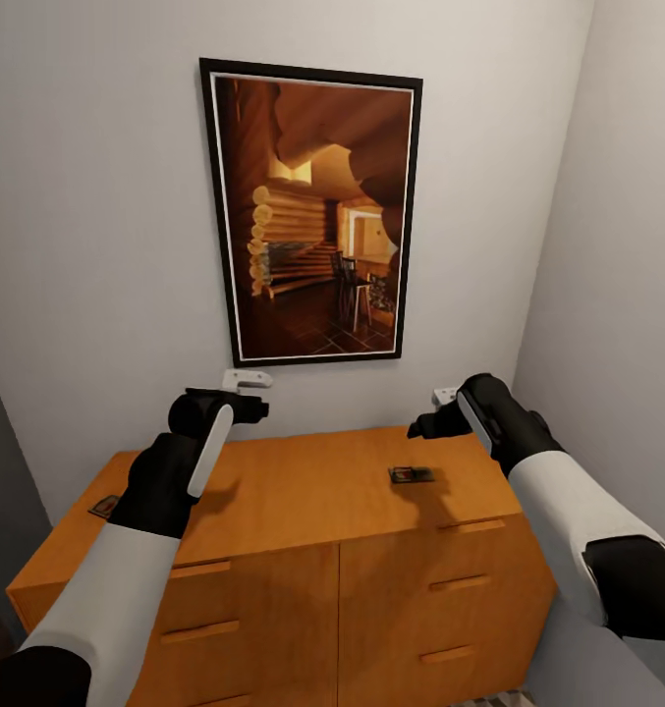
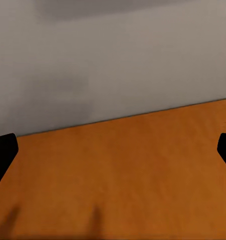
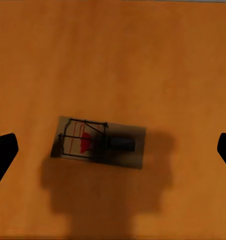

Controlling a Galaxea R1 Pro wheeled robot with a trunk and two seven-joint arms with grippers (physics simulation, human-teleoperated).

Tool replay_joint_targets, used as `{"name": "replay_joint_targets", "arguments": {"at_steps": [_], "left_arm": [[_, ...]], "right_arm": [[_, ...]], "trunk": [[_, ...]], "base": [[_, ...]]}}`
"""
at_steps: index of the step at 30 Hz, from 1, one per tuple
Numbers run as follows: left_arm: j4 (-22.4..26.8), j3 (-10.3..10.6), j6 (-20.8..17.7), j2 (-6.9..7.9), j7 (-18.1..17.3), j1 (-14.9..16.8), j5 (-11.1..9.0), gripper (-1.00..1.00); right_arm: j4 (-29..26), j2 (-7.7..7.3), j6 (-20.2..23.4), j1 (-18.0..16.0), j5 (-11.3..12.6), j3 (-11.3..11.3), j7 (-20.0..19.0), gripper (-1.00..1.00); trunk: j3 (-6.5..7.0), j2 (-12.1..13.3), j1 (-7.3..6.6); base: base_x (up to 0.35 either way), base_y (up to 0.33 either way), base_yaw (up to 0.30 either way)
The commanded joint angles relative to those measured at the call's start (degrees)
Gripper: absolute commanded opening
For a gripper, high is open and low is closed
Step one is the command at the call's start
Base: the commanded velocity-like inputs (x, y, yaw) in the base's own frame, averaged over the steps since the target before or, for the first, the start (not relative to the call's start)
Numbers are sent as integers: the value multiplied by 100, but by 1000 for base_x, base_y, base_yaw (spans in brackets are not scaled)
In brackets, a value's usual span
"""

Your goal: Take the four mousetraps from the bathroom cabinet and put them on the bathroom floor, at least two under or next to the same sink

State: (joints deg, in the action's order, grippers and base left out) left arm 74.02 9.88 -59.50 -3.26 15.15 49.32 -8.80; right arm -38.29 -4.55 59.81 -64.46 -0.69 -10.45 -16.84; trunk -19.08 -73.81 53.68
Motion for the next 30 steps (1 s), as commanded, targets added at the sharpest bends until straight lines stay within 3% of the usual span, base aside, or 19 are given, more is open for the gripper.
{"name": "replay_joint_targets", "arguments": {"at_steps": [1,30], "left_arm": [[2,5,-18,-6,58,6,-60,100],[-10,5,-9,-13,58,6,-154,100]], "right_arm": [[-2,-12,19,-5,-9,-37,-32,100],[-227,3,19,-5,-92,-122,-45,100]], "trunk": [[-8,-5,0],[-7,-5,0]], "base": [[0,0,0],[73,-35,3]]}}
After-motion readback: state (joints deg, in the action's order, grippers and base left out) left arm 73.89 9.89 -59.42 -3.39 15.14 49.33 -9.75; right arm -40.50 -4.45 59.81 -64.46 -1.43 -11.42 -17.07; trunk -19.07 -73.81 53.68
